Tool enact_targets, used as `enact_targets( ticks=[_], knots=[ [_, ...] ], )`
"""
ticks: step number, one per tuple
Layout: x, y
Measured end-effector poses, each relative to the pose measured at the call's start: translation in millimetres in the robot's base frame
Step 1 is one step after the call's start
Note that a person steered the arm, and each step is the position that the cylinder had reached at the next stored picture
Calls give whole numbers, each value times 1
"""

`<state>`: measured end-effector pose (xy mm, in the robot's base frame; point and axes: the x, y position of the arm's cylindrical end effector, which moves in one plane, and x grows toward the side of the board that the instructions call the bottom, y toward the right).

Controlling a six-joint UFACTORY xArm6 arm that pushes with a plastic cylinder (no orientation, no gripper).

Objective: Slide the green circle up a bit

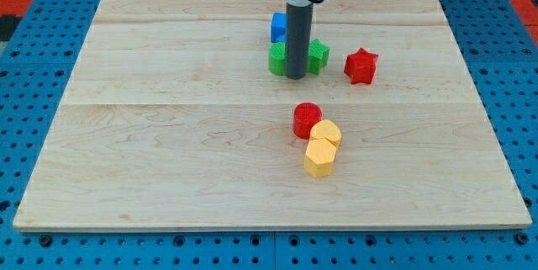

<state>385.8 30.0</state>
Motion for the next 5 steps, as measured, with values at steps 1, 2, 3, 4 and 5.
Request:
enact_targets(
  ticks=[1, 2, 3, 4, 5],
  knots=[
    [-5, -15],
    [-8, -17],
    [-3, -10],
    [-3, 27],
    [-3, 56]
  ],
)
